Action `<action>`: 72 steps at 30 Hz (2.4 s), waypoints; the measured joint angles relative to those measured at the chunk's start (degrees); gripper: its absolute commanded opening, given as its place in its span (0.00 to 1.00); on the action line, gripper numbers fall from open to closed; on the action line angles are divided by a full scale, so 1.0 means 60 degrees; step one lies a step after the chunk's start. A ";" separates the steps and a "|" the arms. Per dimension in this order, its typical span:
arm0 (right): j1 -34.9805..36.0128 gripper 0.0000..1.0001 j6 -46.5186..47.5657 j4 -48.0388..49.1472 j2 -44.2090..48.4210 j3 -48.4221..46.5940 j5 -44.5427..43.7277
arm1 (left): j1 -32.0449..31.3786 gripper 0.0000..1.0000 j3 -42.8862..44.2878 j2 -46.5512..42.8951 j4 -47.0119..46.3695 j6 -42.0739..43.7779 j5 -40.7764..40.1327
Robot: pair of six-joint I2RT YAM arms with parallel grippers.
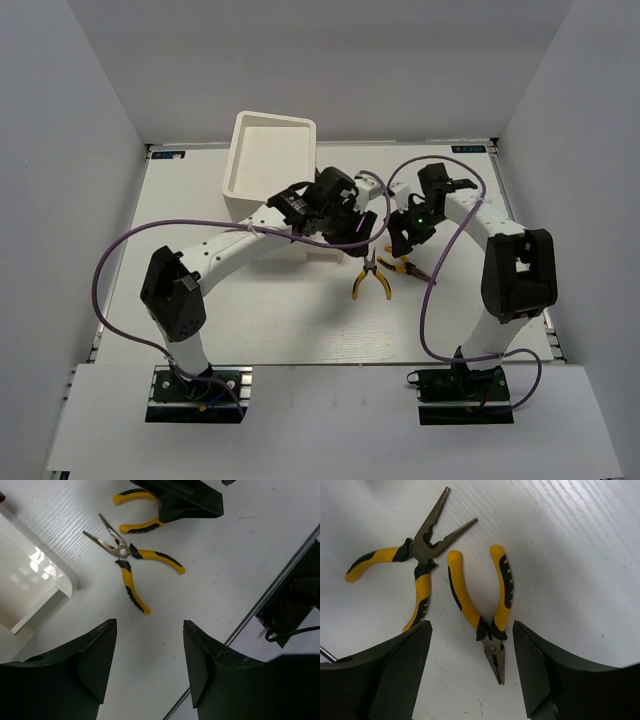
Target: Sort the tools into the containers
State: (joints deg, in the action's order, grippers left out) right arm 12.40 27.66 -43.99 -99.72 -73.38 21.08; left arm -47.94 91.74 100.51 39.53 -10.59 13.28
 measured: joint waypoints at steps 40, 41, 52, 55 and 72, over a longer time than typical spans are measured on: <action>0.0197 0.00 -0.6011 0.4269 -0.1082 -0.3282 0.3067 | -0.0736 0.67 -0.1421 -0.3654 -0.0372 -0.1300 -0.3424; 0.0233 0.00 -0.6772 0.4918 -0.1366 -0.3377 0.3461 | -0.0736 0.67 -0.1424 -0.3825 -0.0372 -0.1337 -0.3566; 0.0969 0.00 -1.0535 0.8750 -0.4339 -0.4306 0.4517 | -0.0736 0.70 -0.1749 -0.4623 -0.0124 -0.1880 -0.4371; 0.1115 0.22 -1.0630 0.9165 -0.4481 -0.4299 0.4517 | -0.0736 0.70 -0.1749 -0.4495 -0.0018 -0.1956 -0.4390; 0.0699 0.00 -1.0255 0.9198 -0.4054 -0.3887 0.4415 | -0.0911 0.65 -0.1749 -0.1636 -0.0302 -0.1712 -0.3388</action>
State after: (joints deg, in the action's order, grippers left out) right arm 16.60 -33.87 11.20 -124.05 -96.71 47.57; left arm -53.41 81.25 90.70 37.71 -20.86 -7.05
